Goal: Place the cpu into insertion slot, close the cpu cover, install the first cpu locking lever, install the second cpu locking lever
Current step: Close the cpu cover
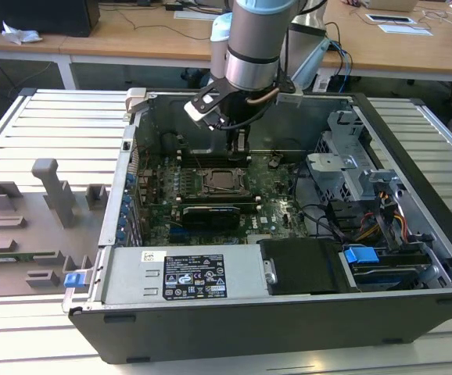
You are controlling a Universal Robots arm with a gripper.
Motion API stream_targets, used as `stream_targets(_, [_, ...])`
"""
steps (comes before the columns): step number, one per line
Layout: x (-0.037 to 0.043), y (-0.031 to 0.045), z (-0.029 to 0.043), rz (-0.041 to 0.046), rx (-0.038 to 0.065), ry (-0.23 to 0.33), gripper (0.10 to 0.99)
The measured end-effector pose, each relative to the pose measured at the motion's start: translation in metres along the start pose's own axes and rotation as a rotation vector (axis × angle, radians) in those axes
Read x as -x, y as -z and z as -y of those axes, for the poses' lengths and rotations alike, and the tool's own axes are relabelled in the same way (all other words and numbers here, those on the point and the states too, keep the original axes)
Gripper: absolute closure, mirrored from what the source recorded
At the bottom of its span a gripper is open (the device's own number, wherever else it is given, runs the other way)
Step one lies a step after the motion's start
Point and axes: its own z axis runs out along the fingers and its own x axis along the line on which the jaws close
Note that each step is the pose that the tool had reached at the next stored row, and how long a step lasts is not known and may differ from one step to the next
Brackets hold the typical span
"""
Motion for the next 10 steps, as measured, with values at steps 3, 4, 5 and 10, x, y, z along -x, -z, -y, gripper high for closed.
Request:
stream_targets(3, [0.0002,-0.0032,0.0057,0.0000,0.000,0.000,0.976])
stream_targets(4, [0.0004,-0.0060,0.0089,-0.0001,0.000,0.000,0.976])
stream_targets(5, [0.0005,-0.0090,0.0120,0.0000,0.000,0.000,0.976])
stream_targets(10, [0.0019,-0.0315,0.0401,0.0001,0.000,0.000,0.976])
